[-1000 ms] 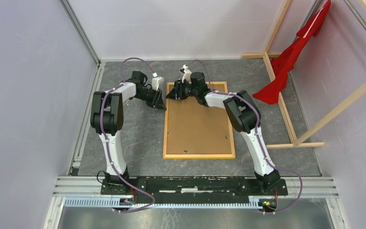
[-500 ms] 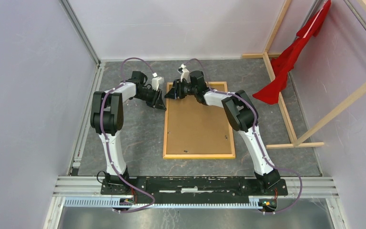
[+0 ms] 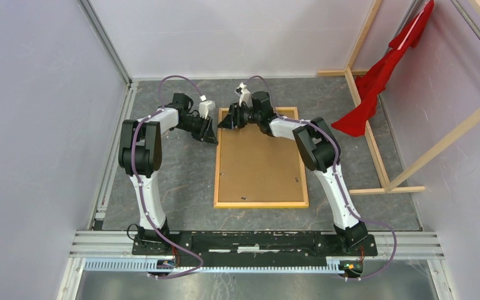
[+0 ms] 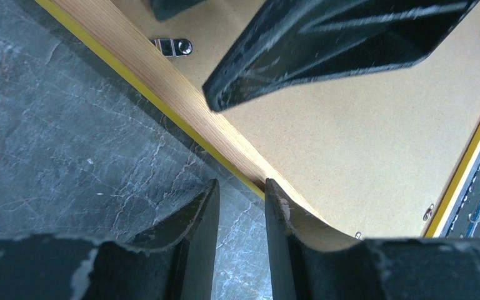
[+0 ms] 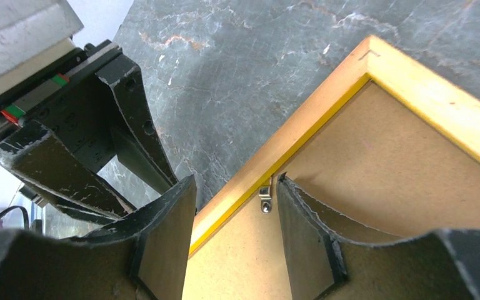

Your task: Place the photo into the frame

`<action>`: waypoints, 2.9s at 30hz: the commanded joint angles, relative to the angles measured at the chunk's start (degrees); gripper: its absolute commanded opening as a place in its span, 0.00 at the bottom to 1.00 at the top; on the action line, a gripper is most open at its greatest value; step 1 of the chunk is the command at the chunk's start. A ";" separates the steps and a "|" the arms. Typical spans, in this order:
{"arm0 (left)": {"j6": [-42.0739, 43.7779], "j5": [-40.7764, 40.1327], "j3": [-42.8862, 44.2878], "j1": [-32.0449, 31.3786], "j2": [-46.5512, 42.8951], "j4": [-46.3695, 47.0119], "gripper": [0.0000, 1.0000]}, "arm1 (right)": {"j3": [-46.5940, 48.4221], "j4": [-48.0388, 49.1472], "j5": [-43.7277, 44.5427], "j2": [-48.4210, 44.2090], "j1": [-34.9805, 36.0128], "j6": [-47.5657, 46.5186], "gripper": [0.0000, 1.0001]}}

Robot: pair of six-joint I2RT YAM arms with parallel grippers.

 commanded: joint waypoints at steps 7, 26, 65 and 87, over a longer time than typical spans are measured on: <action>1.75 -0.98 -0.83 -0.02 -0.19 1.31 0.39 | -0.57 -0.59 -1.06 -3.24 -1.49 -2.13 0.57; 1.90 -1.23 -1.17 -0.05 -0.51 1.31 0.39 | 1.68 -3.52 -2.26 0.92 0.58 -3.31 0.55; 22.29 -19.28 -21.26 -6.48 -20.36 -4.30 0.56 | -53.89 -9.65 36.48 -51.64 -16.03 -7.04 0.98; 22.77 -25.02 -31.29 -22.58 -24.37 0.34 0.54 | -26.96 -12.51 24.88 -25.01 -8.27 -1.05 0.98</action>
